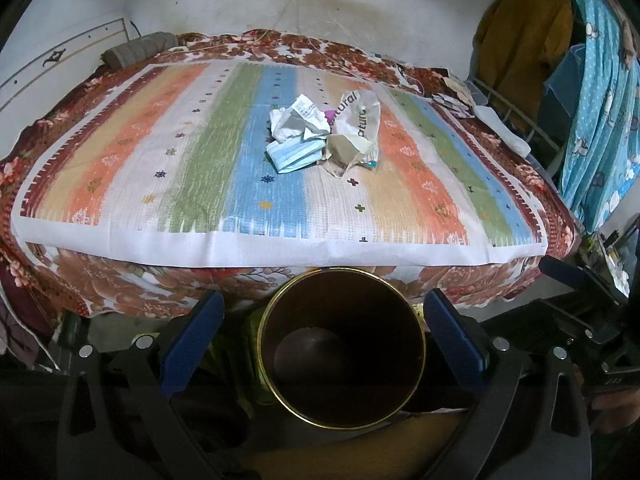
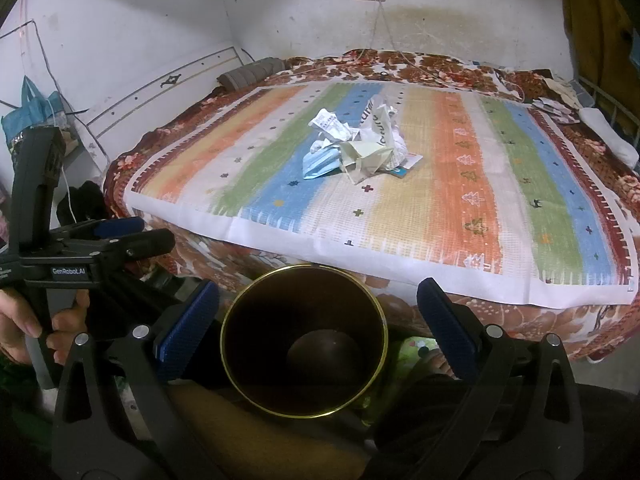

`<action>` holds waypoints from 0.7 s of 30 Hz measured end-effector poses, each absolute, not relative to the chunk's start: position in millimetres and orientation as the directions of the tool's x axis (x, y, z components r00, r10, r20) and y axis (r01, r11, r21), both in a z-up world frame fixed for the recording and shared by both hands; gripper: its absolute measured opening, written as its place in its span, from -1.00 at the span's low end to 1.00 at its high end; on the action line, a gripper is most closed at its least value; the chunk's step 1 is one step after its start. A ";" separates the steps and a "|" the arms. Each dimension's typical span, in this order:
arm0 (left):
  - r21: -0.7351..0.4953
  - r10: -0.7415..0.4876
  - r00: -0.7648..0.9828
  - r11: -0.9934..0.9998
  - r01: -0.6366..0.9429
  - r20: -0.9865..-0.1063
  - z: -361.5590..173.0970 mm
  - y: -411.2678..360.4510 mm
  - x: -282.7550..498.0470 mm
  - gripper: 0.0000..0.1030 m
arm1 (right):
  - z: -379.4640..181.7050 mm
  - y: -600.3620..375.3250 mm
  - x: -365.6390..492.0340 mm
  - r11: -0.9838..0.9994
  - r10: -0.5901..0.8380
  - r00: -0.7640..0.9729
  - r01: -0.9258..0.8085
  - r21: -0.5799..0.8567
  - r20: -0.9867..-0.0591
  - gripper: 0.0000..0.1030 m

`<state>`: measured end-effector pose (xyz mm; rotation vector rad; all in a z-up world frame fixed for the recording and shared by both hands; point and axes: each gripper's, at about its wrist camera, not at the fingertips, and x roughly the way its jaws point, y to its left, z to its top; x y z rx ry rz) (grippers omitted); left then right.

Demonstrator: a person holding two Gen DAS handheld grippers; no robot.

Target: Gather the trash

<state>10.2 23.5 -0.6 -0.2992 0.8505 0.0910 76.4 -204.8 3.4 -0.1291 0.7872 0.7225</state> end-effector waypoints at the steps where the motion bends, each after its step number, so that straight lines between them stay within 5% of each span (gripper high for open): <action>1: -0.223 -0.039 0.659 0.955 -0.198 -0.751 -0.7 23.3 10.8 0.89 | 3.4 -204.7 76.9 0.755 0.544 0.482 -0.637 0.152 -0.687 0.83; 21: -0.248 -0.062 0.666 0.950 -0.188 -0.743 -1.4 23.3 8.6 0.88 | 0.9 -201.7 83.4 0.754 0.543 0.473 -0.639 0.155 -0.694 0.83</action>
